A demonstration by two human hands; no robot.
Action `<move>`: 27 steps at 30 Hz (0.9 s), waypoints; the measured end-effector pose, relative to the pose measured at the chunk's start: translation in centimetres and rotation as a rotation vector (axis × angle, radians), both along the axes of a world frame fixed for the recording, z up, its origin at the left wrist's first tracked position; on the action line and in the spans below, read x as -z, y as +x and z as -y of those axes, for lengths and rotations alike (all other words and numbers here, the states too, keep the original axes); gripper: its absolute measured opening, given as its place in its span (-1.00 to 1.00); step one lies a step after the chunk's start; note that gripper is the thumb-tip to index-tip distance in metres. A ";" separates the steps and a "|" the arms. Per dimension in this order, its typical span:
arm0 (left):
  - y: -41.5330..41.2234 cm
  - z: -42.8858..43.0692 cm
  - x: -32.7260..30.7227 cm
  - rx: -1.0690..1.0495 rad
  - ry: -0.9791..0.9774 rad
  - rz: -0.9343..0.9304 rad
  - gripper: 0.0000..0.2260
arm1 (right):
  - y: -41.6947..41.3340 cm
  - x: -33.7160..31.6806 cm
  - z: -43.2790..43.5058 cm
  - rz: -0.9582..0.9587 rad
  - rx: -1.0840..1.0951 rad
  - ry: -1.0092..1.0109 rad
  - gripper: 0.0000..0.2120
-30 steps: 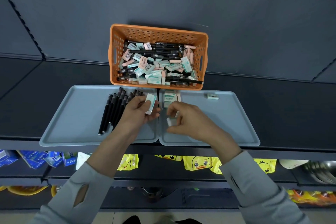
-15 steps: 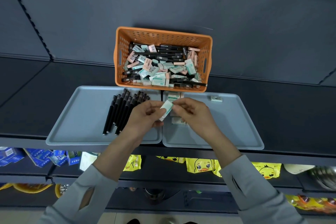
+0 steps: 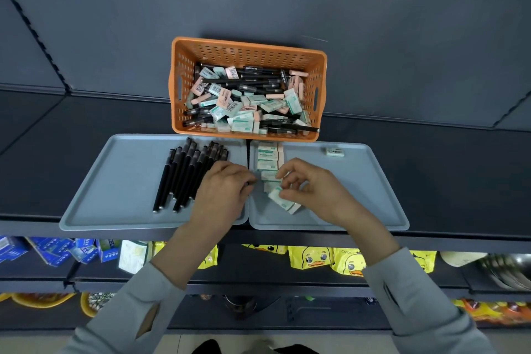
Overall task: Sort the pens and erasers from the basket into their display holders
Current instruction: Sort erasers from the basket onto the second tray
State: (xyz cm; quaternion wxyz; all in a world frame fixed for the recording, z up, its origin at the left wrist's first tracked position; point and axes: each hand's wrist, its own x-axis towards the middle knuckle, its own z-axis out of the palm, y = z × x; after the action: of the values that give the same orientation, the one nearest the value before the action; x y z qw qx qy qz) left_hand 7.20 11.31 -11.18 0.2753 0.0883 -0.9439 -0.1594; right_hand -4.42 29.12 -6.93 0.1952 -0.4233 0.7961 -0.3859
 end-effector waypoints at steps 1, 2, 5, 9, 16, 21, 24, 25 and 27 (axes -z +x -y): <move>0.1 0.0 0.0 -0.001 -0.009 -0.003 -0.82 | 0.3 0.3 0.3 -0.039 -0.021 0.013 -0.80; 0.1 0.0 0.0 -0.001 -0.013 -0.003 -0.82 | 0.5 0.6 0.4 -0.090 -0.046 0.026 -0.82; 0.3 -0.1 -0.2 0.001 0.008 0.007 -0.83 | 0.6 1.1 0.1 -0.203 -0.123 0.057 -0.81; 0.3 -0.1 -0.1 -0.002 0.020 0.017 -0.82 | 0.4 1.6 0.2 -0.319 -0.138 0.038 -0.81; 0.3 -0.5 0.0 -0.010 -0.005 0.045 -0.69 | -1.5 2.5 2.3 -0.416 0.082 -0.029 -0.70; 0.1 -0.8 0.3 -0.029 -0.100 0.177 -0.46 | -2.0 3.2 3.7 -0.503 -0.026 0.214 -0.53; 0.2 -0.7 0.8 -0.019 -0.097 0.174 -0.50 | -1.8 3.5 3.2 -0.526 -0.053 0.222 -0.53; 0.2 -0.7 1.0 -0.017 -0.104 0.161 -0.52 | -1.8 3.7 3.0 -0.532 -0.061 0.218 -0.53; 0.2 -0.7 1.2 -0.006 -0.101 0.141 -0.55 | -1.7 3.8 2.8 -0.514 -0.060 0.195 -0.54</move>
State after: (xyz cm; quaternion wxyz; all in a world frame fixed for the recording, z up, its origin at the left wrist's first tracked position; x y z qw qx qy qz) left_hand 7.43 11.96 -12.34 0.2129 0.0881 -0.9675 -0.1042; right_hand -6.16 26.28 -10.73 0.0381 -0.5101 0.8399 -0.1815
